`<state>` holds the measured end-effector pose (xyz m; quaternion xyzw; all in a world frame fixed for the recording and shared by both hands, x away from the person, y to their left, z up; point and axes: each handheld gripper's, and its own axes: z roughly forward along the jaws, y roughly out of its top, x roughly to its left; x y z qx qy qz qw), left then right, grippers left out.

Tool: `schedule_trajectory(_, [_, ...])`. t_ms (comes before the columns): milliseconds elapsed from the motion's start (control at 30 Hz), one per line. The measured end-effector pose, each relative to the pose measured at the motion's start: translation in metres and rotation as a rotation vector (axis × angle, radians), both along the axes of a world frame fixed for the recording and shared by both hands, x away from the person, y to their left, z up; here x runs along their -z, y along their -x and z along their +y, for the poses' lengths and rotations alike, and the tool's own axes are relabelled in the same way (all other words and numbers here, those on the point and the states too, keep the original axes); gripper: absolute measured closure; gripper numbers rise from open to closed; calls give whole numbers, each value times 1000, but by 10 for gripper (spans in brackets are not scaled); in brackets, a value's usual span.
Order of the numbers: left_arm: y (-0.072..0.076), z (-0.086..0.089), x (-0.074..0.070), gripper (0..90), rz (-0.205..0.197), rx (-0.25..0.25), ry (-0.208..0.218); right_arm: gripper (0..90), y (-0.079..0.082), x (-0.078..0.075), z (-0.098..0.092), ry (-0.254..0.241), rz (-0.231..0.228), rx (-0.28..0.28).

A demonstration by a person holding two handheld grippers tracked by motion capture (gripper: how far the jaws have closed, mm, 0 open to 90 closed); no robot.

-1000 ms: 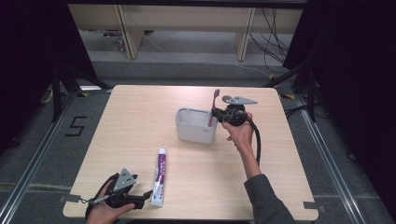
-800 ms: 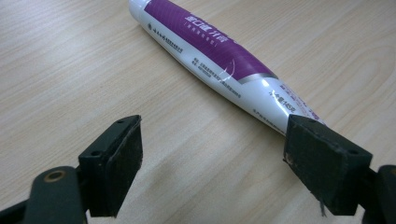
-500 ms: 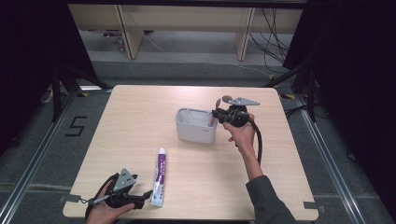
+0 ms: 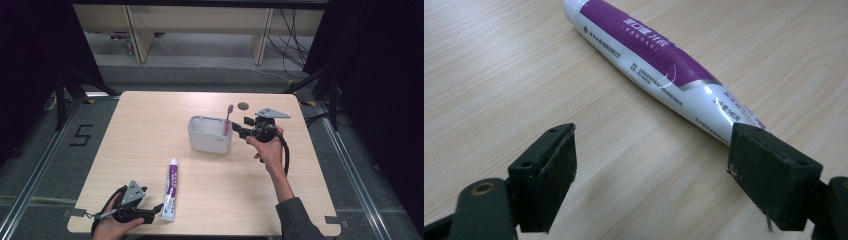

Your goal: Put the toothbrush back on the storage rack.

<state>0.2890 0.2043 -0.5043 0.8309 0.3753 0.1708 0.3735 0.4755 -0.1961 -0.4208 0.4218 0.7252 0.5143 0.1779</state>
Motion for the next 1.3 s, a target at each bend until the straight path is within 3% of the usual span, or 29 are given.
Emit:
schedule_trajectory(167, [0,0,1,191,-13,-1,10,402,9,-2,-5,25,-1,-1])
schedule_trajectory(267, [0,0,1,191,-12,2,9,397,13,-2,-4,12,5,-3])
schedule_trajectory(467, [0,0,1,191,-15,6,16,385,21,0,-3,59,-14,-19])
schedule_trajectory(500, [0,0,1,191,-15,5,17,378,26,1,0,41,21,-6])
schedule_trajectory(567, [0,0,1,191,-15,7,16,371,29,2,-3,57,35,-11])
schedule_trajectory(600, [0,0,1,191,-15,7,16,371,29,2,-3,57,35,-11])
schedule_trajectory(633, [0,0,1,191,-14,10,12,369,28,4,-4,68,4,-25])
schedule_trajectory(700, [0,0,1,191,-13,4,9,362,35,7,-6,77,36,-18])
schedule_trajectory(867, [0,0,1,191,-13,0,11,358,44,13,-11,77,35,-10])
schedule_trajectory(900, [0,1,0,191,-12,2,-12,357,46,14,-12,82,39,-12])
schedule_trajectory(967, [0,1,0,191,-12,-2,4,354,51,19,-15,113,32,-18])
schedule_trajectory(1000, [0,1,0,191,-12,-2,4,354,51,19,-15,113,32,-18])
schedule_trajectory(1033, [0,2,-1,191,-12,-1,-8,353,56,23,-14,87,74,-18])
schedule_trajectory(1200, [0,1,0,191,-12,-3,14,352,63,28,-15,119,68,-32])
schedule_trajectory(1233, [-1,2,0,191,-15,-2,0,351,69,29,-13,114,99,-28])
schedule_trajectory(1300, [0,2,0,191,-13,-8,11,350,74,31,-13,123,86,-32])
